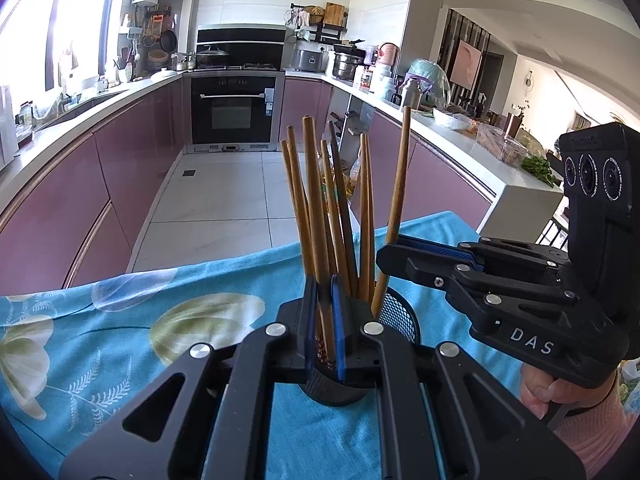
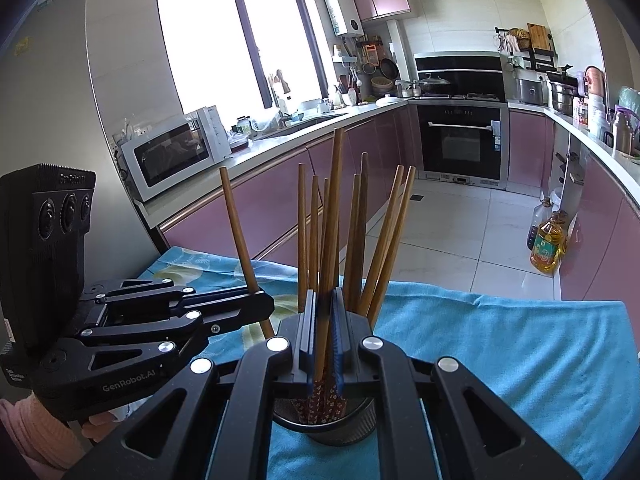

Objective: Organize utensils

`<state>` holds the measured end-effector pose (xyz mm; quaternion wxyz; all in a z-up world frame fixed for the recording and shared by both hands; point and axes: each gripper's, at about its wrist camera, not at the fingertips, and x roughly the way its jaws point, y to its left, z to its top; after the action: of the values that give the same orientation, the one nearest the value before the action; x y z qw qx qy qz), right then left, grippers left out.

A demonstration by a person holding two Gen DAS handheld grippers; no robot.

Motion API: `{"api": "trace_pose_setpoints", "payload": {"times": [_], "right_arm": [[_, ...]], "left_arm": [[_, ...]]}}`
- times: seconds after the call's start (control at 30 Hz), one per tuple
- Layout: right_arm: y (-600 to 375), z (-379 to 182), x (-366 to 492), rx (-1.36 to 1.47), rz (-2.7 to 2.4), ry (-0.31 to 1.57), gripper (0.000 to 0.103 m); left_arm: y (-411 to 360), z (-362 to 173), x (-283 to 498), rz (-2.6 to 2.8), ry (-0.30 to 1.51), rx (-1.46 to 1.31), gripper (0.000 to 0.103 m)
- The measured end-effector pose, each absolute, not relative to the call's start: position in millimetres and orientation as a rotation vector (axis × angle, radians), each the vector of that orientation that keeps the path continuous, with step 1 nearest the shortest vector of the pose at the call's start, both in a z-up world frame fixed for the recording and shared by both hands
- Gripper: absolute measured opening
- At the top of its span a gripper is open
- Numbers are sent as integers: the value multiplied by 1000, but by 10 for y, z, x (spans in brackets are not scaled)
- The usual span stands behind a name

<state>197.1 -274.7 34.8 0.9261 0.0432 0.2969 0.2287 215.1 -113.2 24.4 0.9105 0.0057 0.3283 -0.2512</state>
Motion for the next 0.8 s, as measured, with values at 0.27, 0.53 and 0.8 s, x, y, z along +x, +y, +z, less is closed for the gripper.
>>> {"api": "trace_pose_setpoints", "payload": {"times": [0.27, 0.53, 0.8], "right_arm": [[-2728, 308, 2028, 90, 464, 620, 7], [-2725, 287, 2068, 99, 461, 624, 7], [-2722, 281, 2079, 101, 460, 625, 7]], "left_arm": [[-1139, 167, 2227, -511, 687, 1, 8], [-1137, 126, 2273, -509, 694, -2, 8], [-1155, 118, 2291, -508, 702, 0, 9]]}}
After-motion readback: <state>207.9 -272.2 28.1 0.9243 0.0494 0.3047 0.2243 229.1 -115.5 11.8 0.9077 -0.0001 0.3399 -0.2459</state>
